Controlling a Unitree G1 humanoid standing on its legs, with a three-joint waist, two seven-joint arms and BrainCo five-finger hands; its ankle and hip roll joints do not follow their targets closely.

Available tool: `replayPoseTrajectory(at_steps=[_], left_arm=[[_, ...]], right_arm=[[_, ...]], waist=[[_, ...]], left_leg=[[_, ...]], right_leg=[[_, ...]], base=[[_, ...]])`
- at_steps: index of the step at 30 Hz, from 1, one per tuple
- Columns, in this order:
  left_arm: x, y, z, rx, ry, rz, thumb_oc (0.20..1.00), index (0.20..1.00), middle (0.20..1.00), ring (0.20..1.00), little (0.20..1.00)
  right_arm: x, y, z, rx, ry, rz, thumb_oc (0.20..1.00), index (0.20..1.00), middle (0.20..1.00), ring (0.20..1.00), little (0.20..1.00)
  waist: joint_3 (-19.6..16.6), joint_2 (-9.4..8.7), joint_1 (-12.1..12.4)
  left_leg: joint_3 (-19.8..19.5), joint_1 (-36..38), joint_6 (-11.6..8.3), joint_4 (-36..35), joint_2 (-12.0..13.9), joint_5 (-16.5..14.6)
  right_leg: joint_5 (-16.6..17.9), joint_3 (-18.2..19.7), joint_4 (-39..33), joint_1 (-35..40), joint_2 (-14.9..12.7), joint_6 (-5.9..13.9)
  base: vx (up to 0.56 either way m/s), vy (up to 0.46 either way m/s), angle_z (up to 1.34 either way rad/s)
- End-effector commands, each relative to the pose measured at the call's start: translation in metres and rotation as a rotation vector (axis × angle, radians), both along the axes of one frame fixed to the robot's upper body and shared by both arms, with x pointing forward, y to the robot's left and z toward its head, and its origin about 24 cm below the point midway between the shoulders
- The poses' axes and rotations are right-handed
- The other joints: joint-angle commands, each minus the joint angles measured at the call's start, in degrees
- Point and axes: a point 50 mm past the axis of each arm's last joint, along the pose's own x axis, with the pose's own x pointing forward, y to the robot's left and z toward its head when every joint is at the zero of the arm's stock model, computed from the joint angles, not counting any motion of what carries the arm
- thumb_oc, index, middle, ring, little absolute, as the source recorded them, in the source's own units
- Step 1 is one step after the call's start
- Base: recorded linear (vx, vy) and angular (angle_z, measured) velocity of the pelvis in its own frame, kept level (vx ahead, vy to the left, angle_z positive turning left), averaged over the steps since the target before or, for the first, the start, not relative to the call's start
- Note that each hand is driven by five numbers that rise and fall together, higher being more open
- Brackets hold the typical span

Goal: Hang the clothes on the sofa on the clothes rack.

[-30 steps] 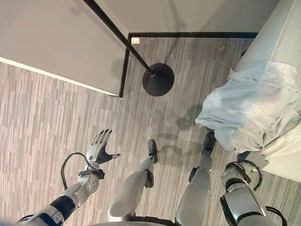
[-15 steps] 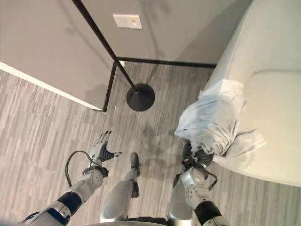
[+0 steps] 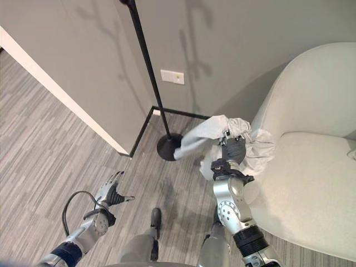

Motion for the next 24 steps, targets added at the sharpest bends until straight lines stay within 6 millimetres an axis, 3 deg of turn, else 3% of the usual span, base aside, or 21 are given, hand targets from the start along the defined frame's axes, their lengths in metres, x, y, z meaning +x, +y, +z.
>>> replayPoseTrajectory(at_steps=[1,8,15,18,24], left_arm=[[0.017,0.015,0.022,0.057,-0.078,-0.056,1.0,1.0,1.0,1.0,1.0],[0.017,0.009,0.022,0.052,-0.08,-0.095,1.0,1.0,1.0,1.0,1.0],[0.03,-0.003,0.035,-0.012,-0.157,-0.088,1.0,1.0,1.0,1.0,1.0],[0.04,-0.014,0.046,-0.095,-0.218,-0.075,1.0,1.0,1.0,1.0,1.0],[0.056,-0.03,0.066,-0.273,-0.312,-0.025,1.0,1.0,1.0,1.0,1.0]], right_arm=[[0.003,-0.001,0.056,0.025,-0.272,-0.007,0.2,0.2,0.2,0.2,0.2],[0.005,0.009,0.09,0.014,-0.396,-0.009,0.2,0.2,0.2,0.2,0.2],[0.001,0.024,0.127,-0.01,-0.536,0.02,0.2,0.2,0.2,0.2,0.2],[-0.005,0.031,0.153,-0.013,-0.637,0.022,0.2,0.2,0.2,0.2,0.2],[-0.006,0.044,0.18,-0.04,-0.708,0.043,0.2,0.2,0.2,0.2,0.2]], waist=[[-1.2,-2.17,0.4],[-4.4,-2.23,0.7],[-6.8,-3.22,0.9],[-8.3,-4.22,0.9],[-10.0,-6.0,0.9]], left_leg=[[0.0,6.5,1.0,0.5,-1.7,-10.2],[-0.1,8.9,1.16,0.5,-1.2,-11.1],[-0.3,10.8,1.22,0.5,-0.7,-11.4],[-0.1,11.9,1.35,0.5,-0.5,-11.6],[0.3,13.2,1.57,0.5,-0.7,-12.0]], right_leg=[[0.0,1.5,4.5,1.6,-8.9,2.18],[-0.7,0.3,4.0,4.9,-8.2,2.24],[-1.1,-0.7,3.3,7.6,-7.3,1.99],[-0.9,-0.9,2.8,8.9,-6.8,1.89],[-0.2,-1.0,2.1,10.3,-6.3,1.92]], base=[[0.05,0.023,0.21],[0.06,0.018,-0.01],[0.02,0.014,-0.02],[0.01,0.013,0.0],[0.0,0.038,-0.01]])
